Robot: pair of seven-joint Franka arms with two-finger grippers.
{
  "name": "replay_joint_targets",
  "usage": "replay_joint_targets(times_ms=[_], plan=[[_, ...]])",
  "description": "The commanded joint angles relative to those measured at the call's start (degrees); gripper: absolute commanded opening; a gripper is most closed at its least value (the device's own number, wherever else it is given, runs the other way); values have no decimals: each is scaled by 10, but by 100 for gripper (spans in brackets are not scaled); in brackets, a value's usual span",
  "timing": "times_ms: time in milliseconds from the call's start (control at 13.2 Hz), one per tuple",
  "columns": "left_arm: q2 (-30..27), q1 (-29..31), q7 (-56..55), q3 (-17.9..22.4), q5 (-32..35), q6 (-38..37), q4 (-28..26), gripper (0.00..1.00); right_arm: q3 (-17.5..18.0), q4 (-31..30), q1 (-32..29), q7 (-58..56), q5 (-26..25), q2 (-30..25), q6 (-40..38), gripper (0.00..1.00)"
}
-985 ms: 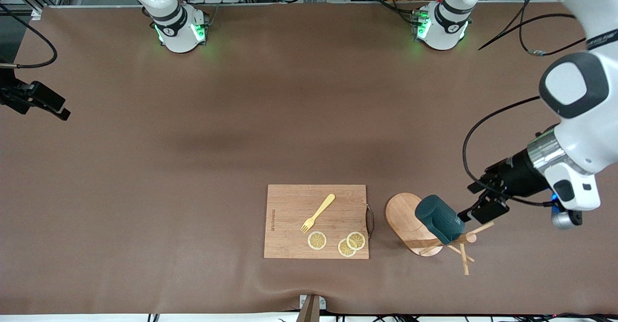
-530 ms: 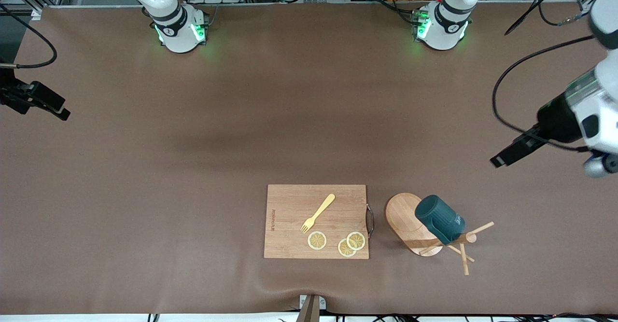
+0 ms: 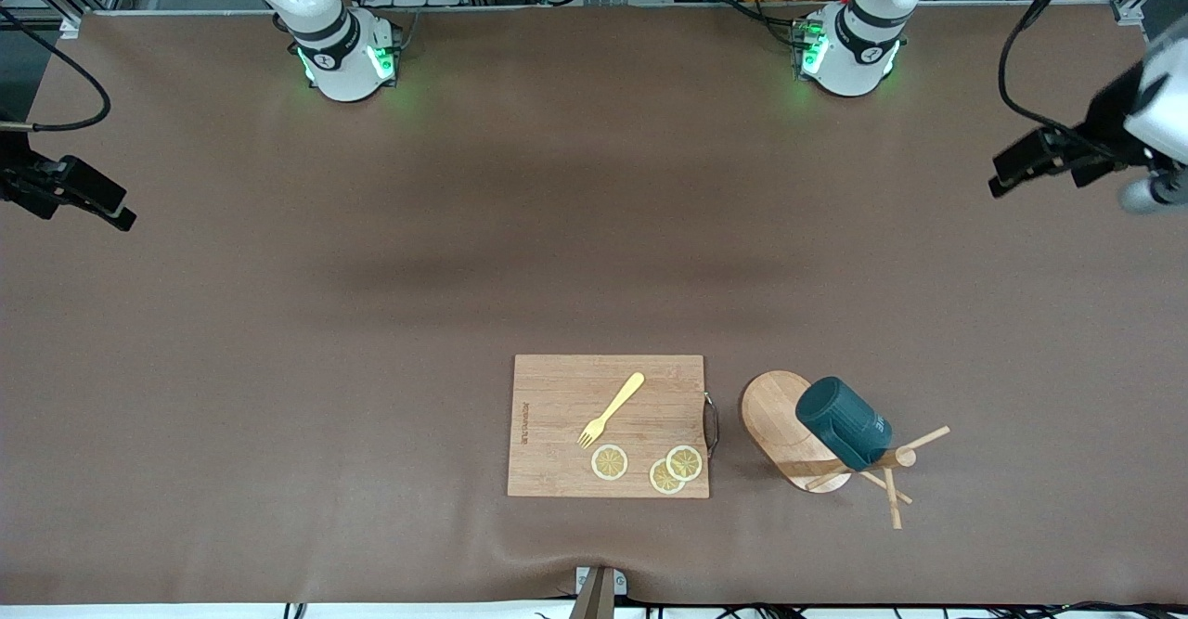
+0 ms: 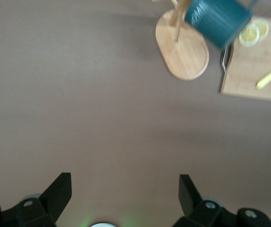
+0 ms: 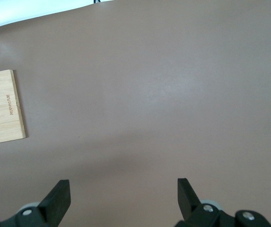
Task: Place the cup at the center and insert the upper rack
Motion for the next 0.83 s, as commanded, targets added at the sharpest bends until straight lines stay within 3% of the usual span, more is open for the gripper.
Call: replay_joint_targets(times_ms=[0,758], plan=[[-18,-10,65,-5,18,-12,-18,100,7,9,-9,6,10,2,-9,100],[-9,-11,74,-7,15,-11,-5,100,7,10,-8,6,10,2,-8,100]])
